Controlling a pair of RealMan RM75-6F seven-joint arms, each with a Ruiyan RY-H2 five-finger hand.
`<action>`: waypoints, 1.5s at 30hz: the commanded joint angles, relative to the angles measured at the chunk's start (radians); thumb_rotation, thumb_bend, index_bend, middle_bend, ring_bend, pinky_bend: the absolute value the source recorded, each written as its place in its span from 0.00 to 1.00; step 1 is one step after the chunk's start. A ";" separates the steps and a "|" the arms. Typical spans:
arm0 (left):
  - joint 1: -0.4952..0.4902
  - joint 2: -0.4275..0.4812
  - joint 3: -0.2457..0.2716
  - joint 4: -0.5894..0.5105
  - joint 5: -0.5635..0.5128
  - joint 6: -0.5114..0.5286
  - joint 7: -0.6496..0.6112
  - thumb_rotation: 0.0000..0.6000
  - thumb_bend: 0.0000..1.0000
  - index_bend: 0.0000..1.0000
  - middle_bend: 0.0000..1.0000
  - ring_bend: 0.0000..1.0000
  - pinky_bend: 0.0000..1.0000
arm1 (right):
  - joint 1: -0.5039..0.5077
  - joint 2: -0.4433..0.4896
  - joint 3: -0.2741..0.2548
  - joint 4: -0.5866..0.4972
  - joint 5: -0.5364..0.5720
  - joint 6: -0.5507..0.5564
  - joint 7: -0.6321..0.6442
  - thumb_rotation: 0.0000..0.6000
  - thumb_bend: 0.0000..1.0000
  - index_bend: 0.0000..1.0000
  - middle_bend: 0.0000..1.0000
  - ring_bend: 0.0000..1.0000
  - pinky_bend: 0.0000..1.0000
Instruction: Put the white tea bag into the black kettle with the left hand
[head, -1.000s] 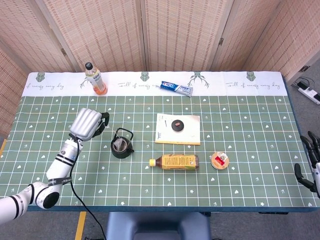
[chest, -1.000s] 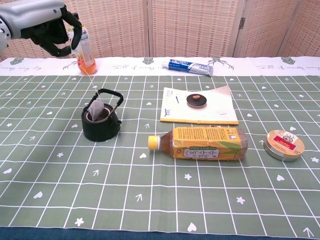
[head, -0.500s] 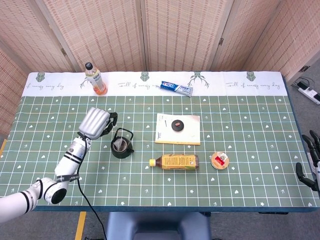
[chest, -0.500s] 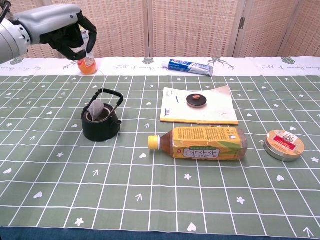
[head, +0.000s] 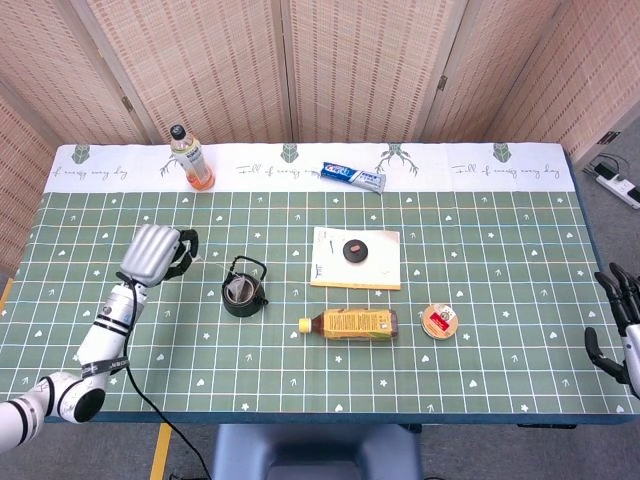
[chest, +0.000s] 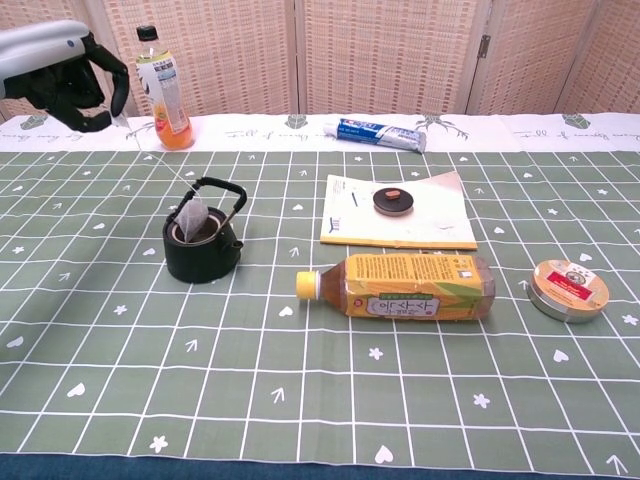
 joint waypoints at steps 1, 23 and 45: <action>0.016 -0.011 0.028 0.022 0.034 -0.005 -0.039 1.00 0.43 0.63 1.00 1.00 1.00 | -0.003 0.000 0.000 -0.002 0.000 0.006 0.000 1.00 0.54 0.00 0.00 0.00 0.00; 0.047 -0.081 0.092 0.217 0.123 -0.041 -0.193 1.00 0.43 0.63 1.00 1.00 1.00 | -0.004 -0.002 -0.005 -0.002 -0.012 0.012 -0.008 1.00 0.54 0.00 0.00 0.00 0.00; 0.052 -0.068 0.078 0.287 0.068 -0.164 -0.295 1.00 0.43 0.40 1.00 1.00 1.00 | 0.001 -0.006 -0.001 -0.003 0.005 -0.003 -0.016 1.00 0.54 0.00 0.00 0.00 0.00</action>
